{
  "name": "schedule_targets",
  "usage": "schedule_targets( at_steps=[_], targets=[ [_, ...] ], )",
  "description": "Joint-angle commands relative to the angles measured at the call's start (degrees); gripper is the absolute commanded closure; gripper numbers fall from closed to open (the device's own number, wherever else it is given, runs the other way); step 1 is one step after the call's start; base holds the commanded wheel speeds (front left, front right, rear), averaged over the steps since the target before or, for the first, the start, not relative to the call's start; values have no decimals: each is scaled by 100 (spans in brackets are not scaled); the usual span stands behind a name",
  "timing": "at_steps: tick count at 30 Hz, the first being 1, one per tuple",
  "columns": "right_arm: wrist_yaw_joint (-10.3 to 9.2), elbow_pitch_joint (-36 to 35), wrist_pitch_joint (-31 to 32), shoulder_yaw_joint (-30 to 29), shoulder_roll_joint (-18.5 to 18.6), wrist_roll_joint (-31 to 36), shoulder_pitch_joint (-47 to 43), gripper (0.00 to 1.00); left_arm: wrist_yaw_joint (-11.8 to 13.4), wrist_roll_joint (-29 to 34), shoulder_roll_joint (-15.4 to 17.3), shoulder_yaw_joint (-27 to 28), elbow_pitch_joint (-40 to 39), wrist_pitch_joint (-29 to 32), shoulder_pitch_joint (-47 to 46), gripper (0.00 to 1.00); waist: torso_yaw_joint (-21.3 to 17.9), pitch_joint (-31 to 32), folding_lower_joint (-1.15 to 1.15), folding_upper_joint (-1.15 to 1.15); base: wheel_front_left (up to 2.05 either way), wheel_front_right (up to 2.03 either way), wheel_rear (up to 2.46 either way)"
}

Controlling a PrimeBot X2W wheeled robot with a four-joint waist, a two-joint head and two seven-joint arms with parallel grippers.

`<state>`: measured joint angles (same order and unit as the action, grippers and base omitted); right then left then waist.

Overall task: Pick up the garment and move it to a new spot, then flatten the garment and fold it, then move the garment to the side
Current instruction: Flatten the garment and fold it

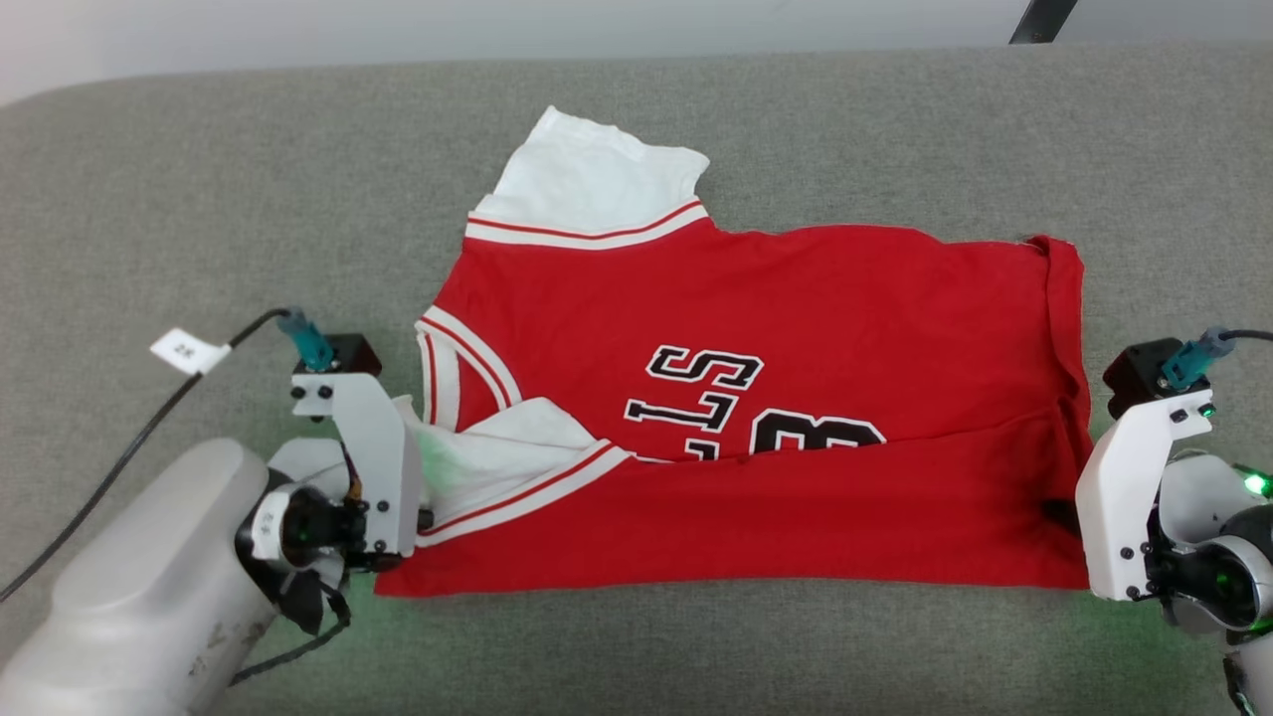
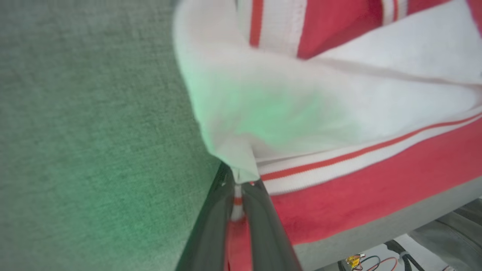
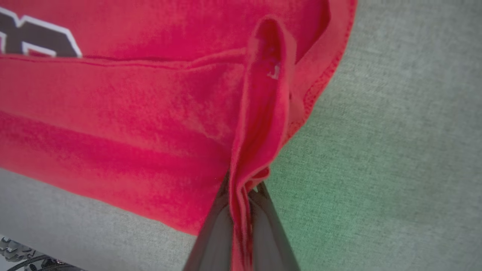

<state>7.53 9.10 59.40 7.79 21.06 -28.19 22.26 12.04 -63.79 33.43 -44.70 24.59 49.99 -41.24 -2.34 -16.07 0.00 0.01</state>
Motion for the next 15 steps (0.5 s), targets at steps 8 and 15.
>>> schedule_targets(
  at_steps=[8,15],
  targets=[
    [-9,337,-215,112,66,-64,113,100,-119,209,61,-66,166,-159,-187,0,135,103,0,-1,0,0,0],
    [-8,447,-285,130,69,-108,38,100,-59,263,310,26,-274,-144,-321,0,242,187,0,-1,0,0,0]
  ],
)
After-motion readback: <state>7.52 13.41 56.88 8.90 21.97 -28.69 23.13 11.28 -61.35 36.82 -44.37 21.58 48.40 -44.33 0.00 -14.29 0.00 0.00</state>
